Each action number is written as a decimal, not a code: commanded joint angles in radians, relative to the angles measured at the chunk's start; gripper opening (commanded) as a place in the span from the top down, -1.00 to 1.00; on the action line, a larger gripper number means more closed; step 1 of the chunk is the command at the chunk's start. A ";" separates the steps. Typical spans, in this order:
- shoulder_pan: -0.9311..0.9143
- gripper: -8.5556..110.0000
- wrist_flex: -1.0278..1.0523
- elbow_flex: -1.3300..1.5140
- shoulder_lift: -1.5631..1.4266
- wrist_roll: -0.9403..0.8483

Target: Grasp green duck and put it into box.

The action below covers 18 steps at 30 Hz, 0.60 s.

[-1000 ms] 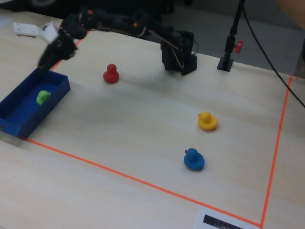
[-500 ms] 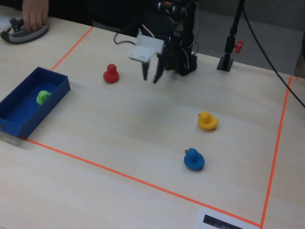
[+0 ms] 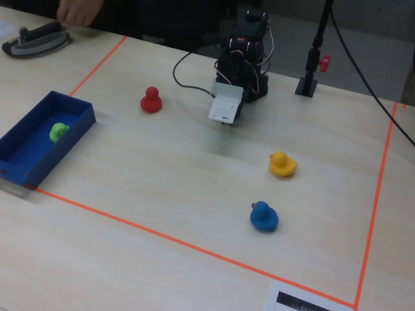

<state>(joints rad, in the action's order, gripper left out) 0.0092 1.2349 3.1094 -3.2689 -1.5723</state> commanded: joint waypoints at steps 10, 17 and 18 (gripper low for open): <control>0.005 0.83 0.114 0.000 -0.041 -0.014; 0.006 0.84 0.114 0.000 -0.041 -0.012; 0.006 0.84 0.114 0.002 -0.041 -0.012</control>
<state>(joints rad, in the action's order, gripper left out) 0.0092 1.3238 3.1124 -3.3180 -1.5831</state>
